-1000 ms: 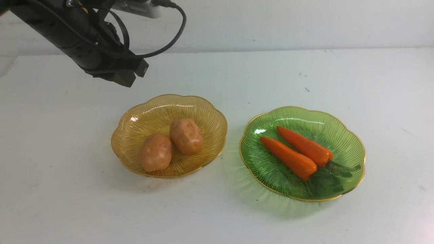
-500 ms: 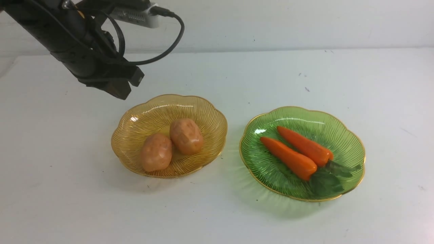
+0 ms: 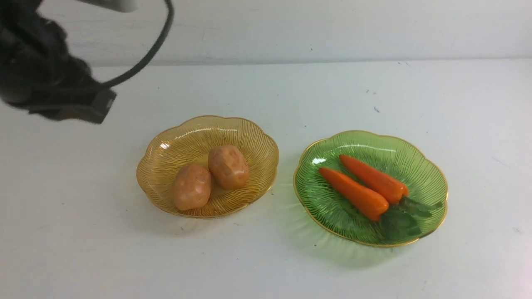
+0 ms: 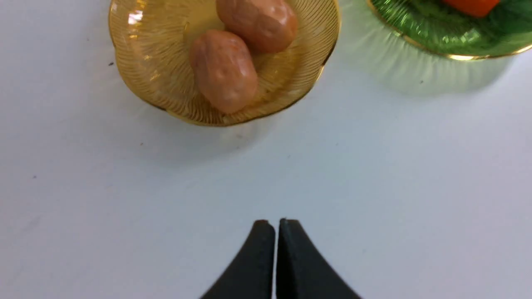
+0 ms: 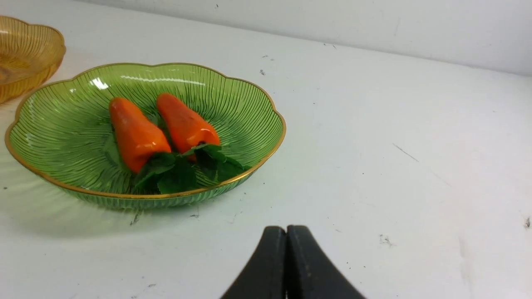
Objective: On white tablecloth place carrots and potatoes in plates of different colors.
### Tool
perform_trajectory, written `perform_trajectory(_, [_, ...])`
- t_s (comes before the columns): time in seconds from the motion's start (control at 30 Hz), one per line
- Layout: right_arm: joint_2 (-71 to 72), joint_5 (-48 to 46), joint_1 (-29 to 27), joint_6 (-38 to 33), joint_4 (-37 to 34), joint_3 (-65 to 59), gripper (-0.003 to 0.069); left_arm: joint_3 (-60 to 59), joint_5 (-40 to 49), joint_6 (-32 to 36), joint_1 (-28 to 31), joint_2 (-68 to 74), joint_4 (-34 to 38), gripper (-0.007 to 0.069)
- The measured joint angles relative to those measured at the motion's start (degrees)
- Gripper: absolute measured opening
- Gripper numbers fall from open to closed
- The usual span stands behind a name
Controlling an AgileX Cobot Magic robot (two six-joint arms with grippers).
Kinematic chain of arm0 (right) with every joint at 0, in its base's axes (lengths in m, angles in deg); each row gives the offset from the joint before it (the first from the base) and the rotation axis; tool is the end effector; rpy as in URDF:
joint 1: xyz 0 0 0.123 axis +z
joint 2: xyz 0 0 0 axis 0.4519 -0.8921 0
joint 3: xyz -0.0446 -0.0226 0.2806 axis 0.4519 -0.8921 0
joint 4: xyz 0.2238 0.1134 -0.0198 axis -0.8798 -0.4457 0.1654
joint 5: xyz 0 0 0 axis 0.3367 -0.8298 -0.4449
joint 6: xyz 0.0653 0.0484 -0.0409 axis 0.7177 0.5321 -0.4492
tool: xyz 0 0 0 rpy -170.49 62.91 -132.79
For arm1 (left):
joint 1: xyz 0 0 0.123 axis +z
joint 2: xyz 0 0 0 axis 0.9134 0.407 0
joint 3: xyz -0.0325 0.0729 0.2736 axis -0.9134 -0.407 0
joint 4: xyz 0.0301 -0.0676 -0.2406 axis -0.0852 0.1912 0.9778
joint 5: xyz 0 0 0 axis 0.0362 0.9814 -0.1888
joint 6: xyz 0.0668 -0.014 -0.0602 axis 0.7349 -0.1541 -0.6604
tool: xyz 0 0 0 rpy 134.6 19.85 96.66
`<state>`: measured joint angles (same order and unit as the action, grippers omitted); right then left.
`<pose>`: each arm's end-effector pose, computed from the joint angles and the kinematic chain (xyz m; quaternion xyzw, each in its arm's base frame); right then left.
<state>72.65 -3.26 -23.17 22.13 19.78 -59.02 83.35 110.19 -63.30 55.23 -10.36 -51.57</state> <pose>0.0516 0.0076 0.1700 -0.0829 0.8070 0.0071 0.5847 0.1567 -0.0488 0.3975 0.1983 0.9183 -0.1010 0.3274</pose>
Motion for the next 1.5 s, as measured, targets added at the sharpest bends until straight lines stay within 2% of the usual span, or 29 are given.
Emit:
perform_trajectory(0.2, [0.0,0.1,0.0,0.0,0.0,0.0,-0.0015,-18.7,-18.9,-0.1,0.0,-17.6,5.9,-0.0003])
perform_trajectory(0.47, [0.0,0.1,0.0,0.0,0.0,0.0,-0.0015,-39.2,-51.2,-0.1,0.0,-41.0,12.4,-0.0003])
perform_trajectory(0.6, [0.0,0.1,0.0,0.0,0.0,0.0,-0.0015,-45.0,-59.2,-0.1,0.0,-51.0,13.5,-0.0003])
perform_trajectory(0.87, [0.0,0.2,0.0,0.0,0.0,0.0,-0.0015,-48.7,-63.4,1.7,0.0,-56.3,13.4,-0.0003])
perform_trajectory(1.07, [0.0,0.2,-0.1,0.0,0.0,0.0,-0.0015,-49.7,-60.2,6.8,0.0,-52.5,12.9,-0.0003])
perform_trajectory(1.13, [0.0,0.2,-0.1,0.0,0.0,0.0,-0.0015,-51.7,-59.7,6.9,0.0,-51.0,9.9,-0.0003])
perform_trajectory(1.3, [0.0,0.2,-0.1,0.0,0.0,0.0,-0.0015,-60.2,-58.5,0.0,1.1,-52.1,-2.0,-0.0003])
perform_trajectory(1.5, [0.0,0.2,-0.1,0.0,0.0,0.0,-0.0015,-67.1,-56.0,-10.4,4.2,-56.0,-9.6,-0.0003])
